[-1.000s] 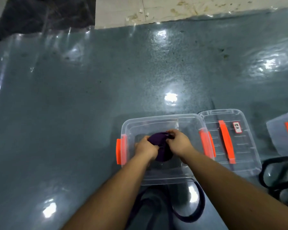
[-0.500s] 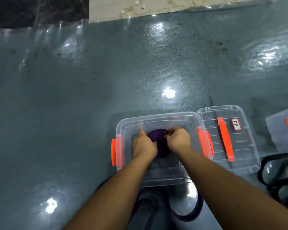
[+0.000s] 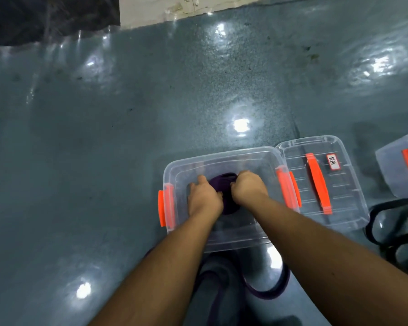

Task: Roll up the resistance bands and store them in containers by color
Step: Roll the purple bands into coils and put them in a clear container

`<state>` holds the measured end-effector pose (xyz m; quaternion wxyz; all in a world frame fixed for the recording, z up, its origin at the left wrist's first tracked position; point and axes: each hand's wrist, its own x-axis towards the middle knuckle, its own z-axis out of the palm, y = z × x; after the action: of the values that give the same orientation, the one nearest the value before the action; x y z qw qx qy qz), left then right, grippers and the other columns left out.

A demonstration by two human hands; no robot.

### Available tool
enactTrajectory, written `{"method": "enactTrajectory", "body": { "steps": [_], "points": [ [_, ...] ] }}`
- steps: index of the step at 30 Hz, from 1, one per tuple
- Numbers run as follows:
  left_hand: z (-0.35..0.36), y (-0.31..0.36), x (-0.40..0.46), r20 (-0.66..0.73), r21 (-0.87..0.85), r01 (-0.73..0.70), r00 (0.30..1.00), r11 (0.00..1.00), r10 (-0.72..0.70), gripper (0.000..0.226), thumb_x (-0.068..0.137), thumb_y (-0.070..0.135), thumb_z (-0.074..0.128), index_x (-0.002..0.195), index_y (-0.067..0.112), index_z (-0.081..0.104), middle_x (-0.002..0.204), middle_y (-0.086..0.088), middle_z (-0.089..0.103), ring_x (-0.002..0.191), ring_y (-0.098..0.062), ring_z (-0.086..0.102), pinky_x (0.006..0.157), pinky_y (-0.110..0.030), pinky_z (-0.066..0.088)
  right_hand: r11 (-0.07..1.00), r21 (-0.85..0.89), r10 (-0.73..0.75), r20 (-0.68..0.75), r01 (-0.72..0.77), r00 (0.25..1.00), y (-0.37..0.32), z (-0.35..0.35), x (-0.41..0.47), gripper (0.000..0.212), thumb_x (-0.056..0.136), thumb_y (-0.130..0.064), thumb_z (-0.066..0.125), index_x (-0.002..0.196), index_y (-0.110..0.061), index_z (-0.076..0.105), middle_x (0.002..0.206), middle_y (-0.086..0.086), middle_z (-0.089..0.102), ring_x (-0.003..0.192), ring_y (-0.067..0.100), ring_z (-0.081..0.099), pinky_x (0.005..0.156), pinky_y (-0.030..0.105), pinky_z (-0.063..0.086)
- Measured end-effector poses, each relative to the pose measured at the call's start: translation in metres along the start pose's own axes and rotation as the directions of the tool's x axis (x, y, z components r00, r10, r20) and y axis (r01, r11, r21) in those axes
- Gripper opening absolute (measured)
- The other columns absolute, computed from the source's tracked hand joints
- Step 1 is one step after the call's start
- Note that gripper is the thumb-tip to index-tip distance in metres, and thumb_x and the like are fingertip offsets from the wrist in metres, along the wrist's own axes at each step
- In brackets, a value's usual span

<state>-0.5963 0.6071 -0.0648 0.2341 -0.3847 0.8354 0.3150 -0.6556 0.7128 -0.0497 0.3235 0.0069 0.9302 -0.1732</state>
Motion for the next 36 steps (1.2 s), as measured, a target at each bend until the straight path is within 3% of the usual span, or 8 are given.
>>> {"method": "enactTrajectory", "body": {
  "steps": [7, 13, 16, 19, 26, 30, 32, 36],
  "points": [
    [-0.014, -0.002, -0.002, 0.083, 0.020, 0.039, 0.996, 0.999, -0.040, 0.068, 0.088, 0.035, 0.075, 0.140, 0.005, 0.043, 0.139, -0.018, 0.057, 0.120, -0.038, 0.063, 0.090, -0.039, 0.052, 0.993, -0.104, -0.047, 0.128, 0.060, 0.991, -0.002, -0.019, -0.025, 0.030, 0.092, -0.012, 0.060, 0.119, -0.003, 0.068, 0.119, 0.018, 0.072, 0.112, 0.033, 0.068, 0.088, 0.034, 0.053],
    [-0.042, 0.006, -0.035, 0.147, 0.173, -0.070, 0.988, 0.982, 0.045, 0.046, 0.089, 0.028, 0.066, 0.127, 0.007, 0.055, 0.121, -0.017, 0.068, 0.089, -0.033, 0.071, 0.062, -0.035, 0.051, 0.994, -0.001, -0.114, 0.033, 0.114, 0.993, 0.000, -0.040, -0.059, 0.020, 0.092, -0.012, 0.057, 0.104, -0.003, 0.069, 0.110, 0.018, 0.075, 0.104, 0.036, 0.068, 0.076, 0.031, 0.048],
    [-0.053, 0.009, -0.058, 0.118, 0.262, -0.196, 0.978, 0.945, 0.171, 0.038, 0.092, 0.030, 0.060, 0.124, 0.009, 0.060, 0.123, -0.016, 0.066, 0.089, -0.030, 0.065, 0.066, -0.034, 0.047, 0.986, 0.022, -0.164, -0.022, 0.165, 0.986, 0.002, -0.048, -0.082, 0.026, 0.092, -0.013, 0.057, 0.113, -0.006, 0.072, 0.113, 0.016, 0.075, 0.106, 0.034, 0.069, 0.086, 0.033, 0.054],
    [-0.059, 0.004, -0.085, 0.078, 0.259, -0.284, 0.959, 0.923, 0.273, 0.035, 0.093, 0.030, 0.057, 0.123, 0.013, 0.058, 0.122, -0.012, 0.067, 0.100, -0.032, 0.067, 0.076, -0.037, 0.053, 0.974, 0.040, -0.221, -0.073, 0.225, 0.972, 0.009, -0.054, -0.106, 0.029, 0.092, -0.012, 0.057, 0.116, -0.009, 0.072, 0.116, 0.014, 0.075, 0.109, 0.033, 0.068, 0.091, 0.035, 0.056],
    [-0.050, -0.025, -0.154, -0.173, 0.178, -0.436, 0.869, 0.882, 0.464, 0.028, 0.091, 0.026, 0.059, 0.118, 0.023, 0.067, 0.122, -0.002, 0.066, 0.107, -0.024, 0.066, 0.091, -0.037, 0.055, 0.915, 0.033, -0.393, -0.148, 0.402, 0.907, 0.042, -0.055, -0.158, 0.028, 0.091, -0.014, 0.058, 0.115, -0.012, 0.072, 0.115, 0.010, 0.076, 0.109, 0.031, 0.068, 0.091, 0.034, 0.054],
    [-0.028, -0.056, -0.188, -0.264, 0.088, -0.548, 0.793, 0.832, 0.550, 0.020, 0.092, 0.020, 0.063, 0.110, 0.022, 0.069, 0.109, 0.004, 0.066, 0.091, -0.011, 0.061, 0.085, -0.026, 0.048, 0.861, 0.052, -0.498, -0.128, 0.507, 0.858, 0.076, -0.033, -0.181, 0.024, 0.093, -0.018, 0.060, 0.113, -0.018, 0.074, 0.113, 0.003, 0.077, 0.106, 0.025, 0.070, 0.089, 0.030, 0.052],
    [-0.010, -0.077, -0.203, -0.208, 0.105, -0.549, 0.803, 0.829, 0.558, 0.017, 0.092, 0.018, 0.063, 0.107, 0.021, 0.070, 0.105, 0.004, 0.067, 0.087, -0.012, 0.060, 0.083, -0.025, 0.048, 0.844, 0.030, -0.533, -0.061, 0.535, 0.844, 0.096, -0.016, -0.187, 0.024, 0.093, -0.018, 0.059, 0.111, -0.019, 0.075, 0.114, 0.002, 0.077, 0.107, 0.024, 0.070, 0.092, 0.030, 0.052],
    [0.031, -0.120, -0.226, 0.077, 0.266, -0.436, 0.899, 0.860, 0.432, 0.022, 0.094, 0.024, 0.058, 0.112, 0.023, 0.070, 0.114, 0.002, 0.072, 0.105, -0.021, 0.067, 0.090, -0.034, 0.053, 0.848, -0.049, -0.514, 0.161, 0.527, 0.842, 0.135, 0.021, -0.197, 0.026, 0.092, -0.018, 0.057, 0.111, -0.019, 0.075, 0.117, 0.003, 0.077, 0.112, 0.024, 0.068, 0.092, 0.027, 0.048]
  ]
}}
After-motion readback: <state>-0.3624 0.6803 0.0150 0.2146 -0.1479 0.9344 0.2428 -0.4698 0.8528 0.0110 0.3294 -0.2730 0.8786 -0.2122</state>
